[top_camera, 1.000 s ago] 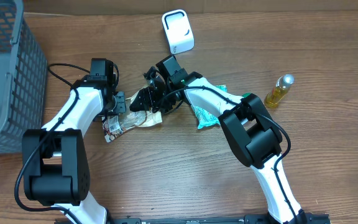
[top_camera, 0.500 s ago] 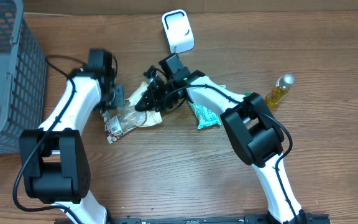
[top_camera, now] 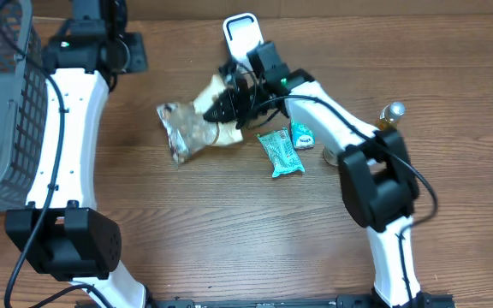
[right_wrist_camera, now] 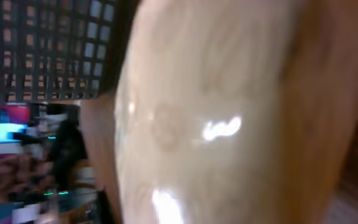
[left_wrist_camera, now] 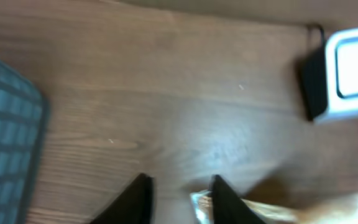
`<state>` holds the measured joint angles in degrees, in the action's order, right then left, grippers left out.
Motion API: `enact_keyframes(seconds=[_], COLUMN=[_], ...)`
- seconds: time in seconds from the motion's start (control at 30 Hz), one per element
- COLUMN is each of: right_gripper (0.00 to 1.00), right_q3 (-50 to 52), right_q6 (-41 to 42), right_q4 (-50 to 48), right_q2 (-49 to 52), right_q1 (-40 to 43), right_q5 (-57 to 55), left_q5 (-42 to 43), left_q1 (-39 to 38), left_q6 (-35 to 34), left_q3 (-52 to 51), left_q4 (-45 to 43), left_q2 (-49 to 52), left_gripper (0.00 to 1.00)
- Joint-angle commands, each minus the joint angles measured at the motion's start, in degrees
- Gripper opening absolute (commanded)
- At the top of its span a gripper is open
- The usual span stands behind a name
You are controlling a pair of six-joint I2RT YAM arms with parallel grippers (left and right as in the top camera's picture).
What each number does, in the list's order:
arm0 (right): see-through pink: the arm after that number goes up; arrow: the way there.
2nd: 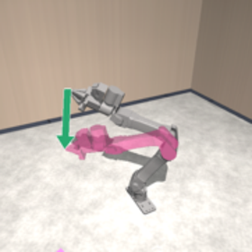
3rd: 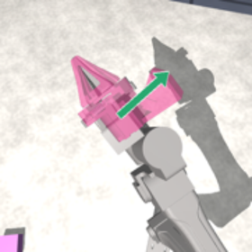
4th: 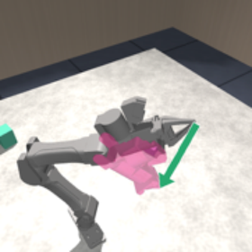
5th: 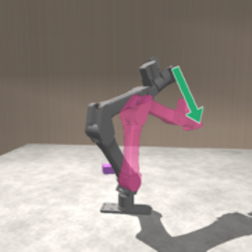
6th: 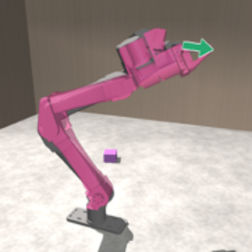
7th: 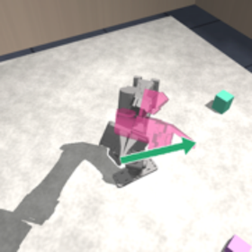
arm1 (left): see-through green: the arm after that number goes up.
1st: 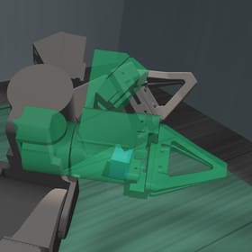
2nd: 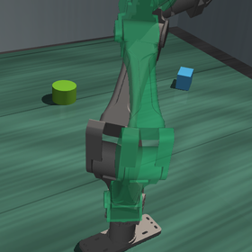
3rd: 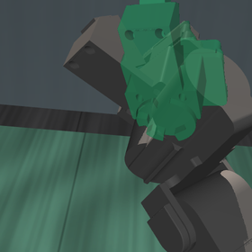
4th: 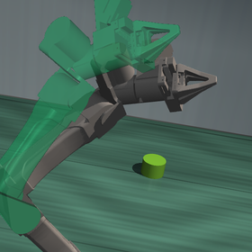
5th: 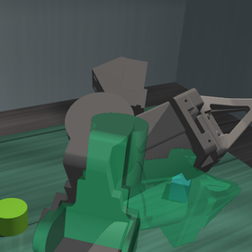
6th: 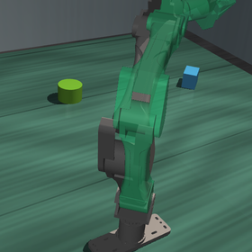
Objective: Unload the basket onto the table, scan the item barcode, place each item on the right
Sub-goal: 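Release with the left gripper and carry the bag to the scanner with the right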
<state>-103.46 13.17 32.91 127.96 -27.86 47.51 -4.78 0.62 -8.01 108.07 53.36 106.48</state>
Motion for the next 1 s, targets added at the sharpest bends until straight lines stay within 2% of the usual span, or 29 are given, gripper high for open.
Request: enact_keyframes(seconds=[0.0, 0.07, 0.1, 0.27, 0.7, 0.97], right_gripper=[0.04, 0.04, 0.04, 0.04, 0.04, 0.04], right_q3=[-3.56, -3.56, -3.56, -3.56, -3.54, -3.54], right_q6=[-10.1, -13.75, -15.65, -26.45, -45.46, -54.31], right_q4=[-0.31, -0.59, -0.92, -4.57, -14.05, -20.9], right_q2=[-10.51, -13.11, -14.29, -16.46, -10.93, -6.14], right_q1=[-0.28, -0.28, -0.31, -0.44, -0.72, -0.83], right_q5=[-8.26, -14.43, -18.47, -31.78, -49.53, -55.58], left_q5=[-2.08, -2.03, -2.03, -2.01, -1.77, -1.77], left_q1=[2.1, 2.82, 3.02, 3.21, 3.13, 3.1], left_q6=[0.35, 0.33, 0.33, 0.33, 0.31, 0.31], left_q3=[0.76, 0.7, 0.68, 0.68, 0.68, 0.68], left_q4=[-0.17, 0.04, 0.46, 2.97, 2.97, 2.97], left_q2=[0.5, 0.66, 0.7, 0.92, 0.92, 0.92], left_gripper=[0.67, 0.91, 0.99, 1.0, 1.0, 0.99])
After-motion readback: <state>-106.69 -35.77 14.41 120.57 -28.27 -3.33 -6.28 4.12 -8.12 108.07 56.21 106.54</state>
